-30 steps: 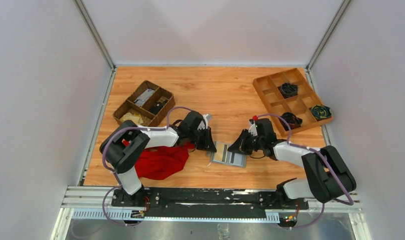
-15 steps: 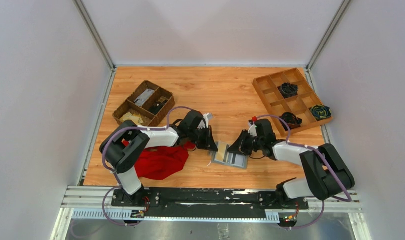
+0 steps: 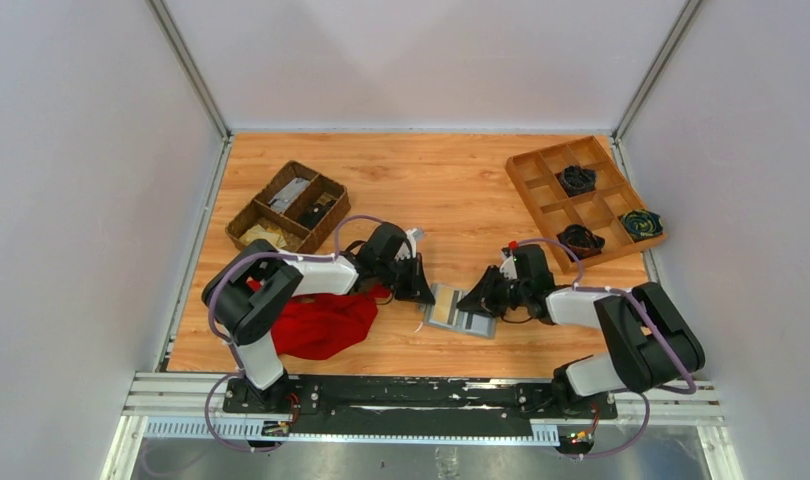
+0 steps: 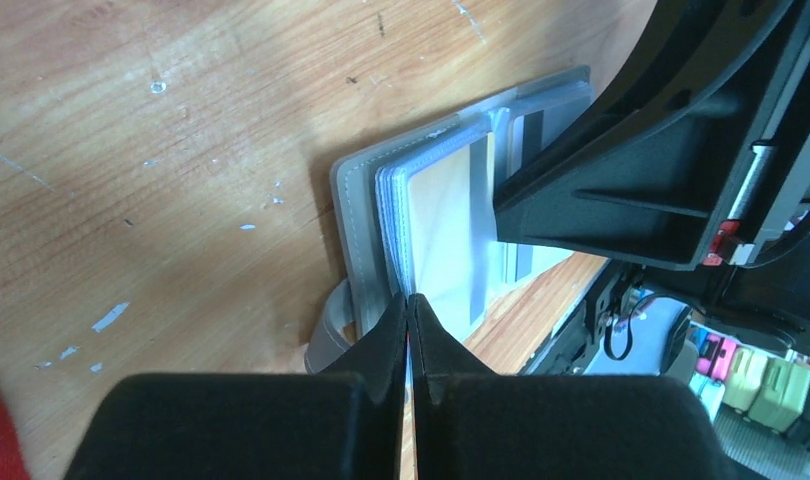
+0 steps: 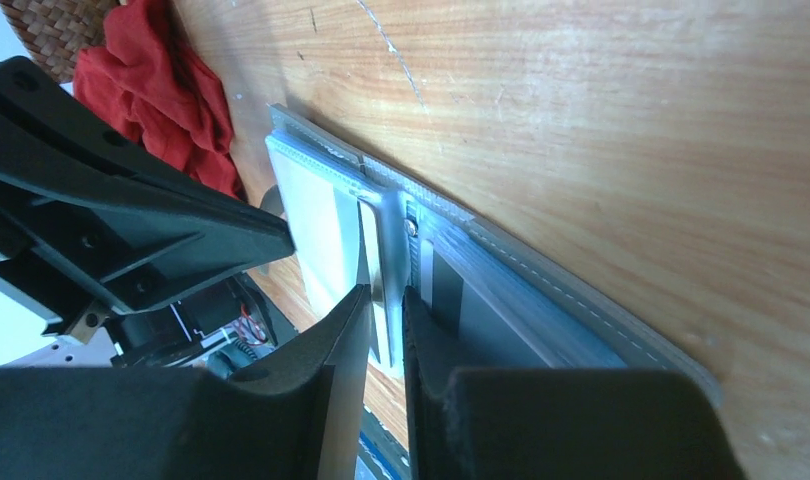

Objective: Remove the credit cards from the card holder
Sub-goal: Remove the credit card from the card holder.

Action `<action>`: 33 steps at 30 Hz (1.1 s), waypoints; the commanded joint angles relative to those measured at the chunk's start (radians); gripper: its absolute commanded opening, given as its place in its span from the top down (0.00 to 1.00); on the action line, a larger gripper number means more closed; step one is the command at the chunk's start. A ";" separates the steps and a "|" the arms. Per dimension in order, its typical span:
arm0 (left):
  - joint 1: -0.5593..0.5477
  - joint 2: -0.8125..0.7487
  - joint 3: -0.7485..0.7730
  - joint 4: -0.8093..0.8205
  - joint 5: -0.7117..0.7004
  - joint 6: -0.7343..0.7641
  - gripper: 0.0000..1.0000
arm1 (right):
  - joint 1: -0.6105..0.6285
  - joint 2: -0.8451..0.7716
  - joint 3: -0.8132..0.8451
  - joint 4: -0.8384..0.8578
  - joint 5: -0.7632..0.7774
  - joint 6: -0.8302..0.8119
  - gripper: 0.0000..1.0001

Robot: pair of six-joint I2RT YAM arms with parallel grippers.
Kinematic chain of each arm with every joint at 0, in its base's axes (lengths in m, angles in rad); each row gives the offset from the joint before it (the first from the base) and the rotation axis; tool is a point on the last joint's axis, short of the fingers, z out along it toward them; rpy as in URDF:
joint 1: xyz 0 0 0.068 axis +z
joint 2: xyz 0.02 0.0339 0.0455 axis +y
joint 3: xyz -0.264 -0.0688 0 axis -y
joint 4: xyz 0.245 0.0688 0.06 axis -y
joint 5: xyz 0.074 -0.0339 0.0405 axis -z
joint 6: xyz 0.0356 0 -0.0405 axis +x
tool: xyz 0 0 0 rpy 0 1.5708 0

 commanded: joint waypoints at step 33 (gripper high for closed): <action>-0.003 0.038 -0.055 0.016 -0.057 -0.007 1.00 | -0.111 -0.071 -0.064 -0.097 -0.032 -0.081 1.00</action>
